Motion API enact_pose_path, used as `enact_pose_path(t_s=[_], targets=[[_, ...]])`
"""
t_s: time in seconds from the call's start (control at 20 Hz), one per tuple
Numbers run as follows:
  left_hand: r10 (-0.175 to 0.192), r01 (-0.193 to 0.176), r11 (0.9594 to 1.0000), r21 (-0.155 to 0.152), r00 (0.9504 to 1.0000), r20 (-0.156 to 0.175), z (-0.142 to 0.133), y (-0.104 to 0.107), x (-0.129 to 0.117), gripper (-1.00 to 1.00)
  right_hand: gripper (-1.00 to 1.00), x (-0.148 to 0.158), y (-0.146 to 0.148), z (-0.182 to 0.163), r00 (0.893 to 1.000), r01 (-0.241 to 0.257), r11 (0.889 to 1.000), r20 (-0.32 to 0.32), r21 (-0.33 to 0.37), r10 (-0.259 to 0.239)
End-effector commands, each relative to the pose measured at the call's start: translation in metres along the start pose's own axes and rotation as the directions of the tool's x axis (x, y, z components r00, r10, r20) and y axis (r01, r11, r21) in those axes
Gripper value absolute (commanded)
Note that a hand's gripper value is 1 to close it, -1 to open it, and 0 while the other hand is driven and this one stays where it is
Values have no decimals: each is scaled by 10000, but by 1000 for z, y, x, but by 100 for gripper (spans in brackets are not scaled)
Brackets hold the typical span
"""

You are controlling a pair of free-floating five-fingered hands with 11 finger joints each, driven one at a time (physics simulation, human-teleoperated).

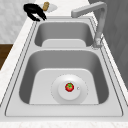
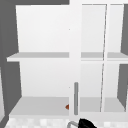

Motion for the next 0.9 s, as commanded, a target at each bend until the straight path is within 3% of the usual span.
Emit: enact_pose_path(t_s=[0.0,0.35,0.85], targets=[[0,0,10000,0,10000,0,0,0,0,0,-100,0,7,0,9957,-513,9987,765,-48,515],[0,0,10000,0,10000,0,0,0,0,0,-100,-3,20,5,9820,-806,9966,1700,-141,819],[0,0,10000,0,10000,0,0,0,0,0,-100,-1,54,-7,9544,-799,9963,2860,-319,857]])
